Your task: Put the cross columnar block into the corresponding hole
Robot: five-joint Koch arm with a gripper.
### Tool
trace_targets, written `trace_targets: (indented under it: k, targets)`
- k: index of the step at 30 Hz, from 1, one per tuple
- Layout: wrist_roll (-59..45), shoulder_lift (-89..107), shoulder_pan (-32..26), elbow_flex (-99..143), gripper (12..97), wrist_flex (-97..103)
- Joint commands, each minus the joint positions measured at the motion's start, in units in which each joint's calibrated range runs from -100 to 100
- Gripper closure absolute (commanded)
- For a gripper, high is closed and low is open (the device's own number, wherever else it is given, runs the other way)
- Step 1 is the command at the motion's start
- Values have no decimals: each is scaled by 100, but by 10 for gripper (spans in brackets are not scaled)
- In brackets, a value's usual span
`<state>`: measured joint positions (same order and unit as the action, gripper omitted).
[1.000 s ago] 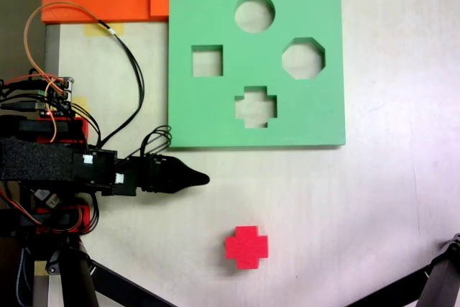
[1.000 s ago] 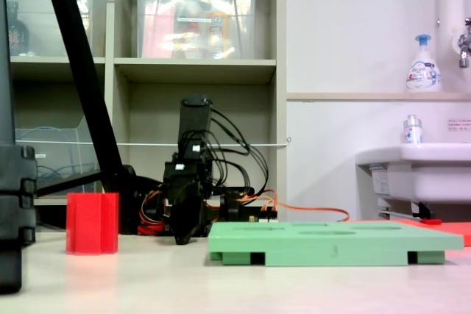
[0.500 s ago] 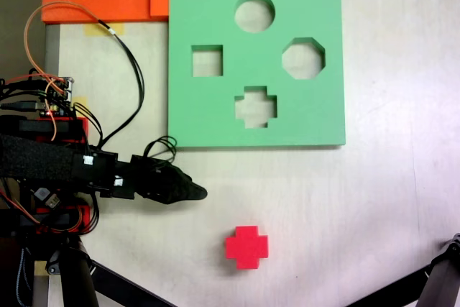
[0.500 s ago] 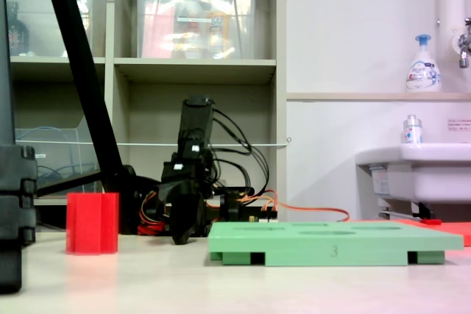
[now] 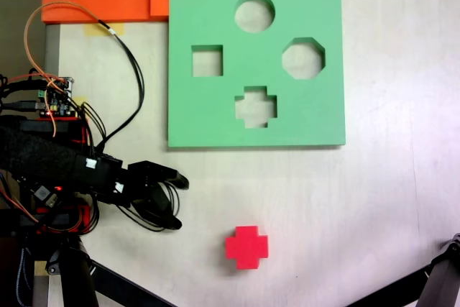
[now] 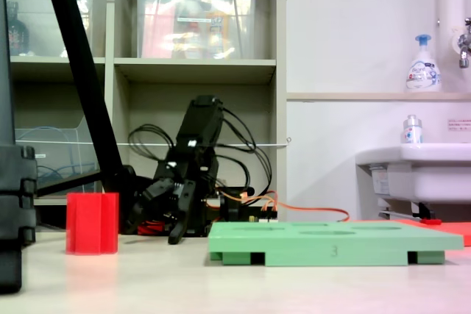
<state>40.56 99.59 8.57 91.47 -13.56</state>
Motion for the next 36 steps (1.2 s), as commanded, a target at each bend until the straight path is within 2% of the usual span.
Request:
trace_targets:
  k: [1, 9, 13, 15, 18, 25, 36]
  targets:
    - [73, 41, 78, -483, 634, -2722]
    - [239, 41, 122, -3126, 620, -5072]
    - [230, 41, 107, -4412, 424, -5255]
    - [225, 41, 107, -5269, 374, -5813]
    - [195, -1314, 112, -6745, 313, -6718]
    - [-132, -3786, 244, -8749, 313, -7238]
    - [-308, -6495, 186, -9925, 313, -7229]
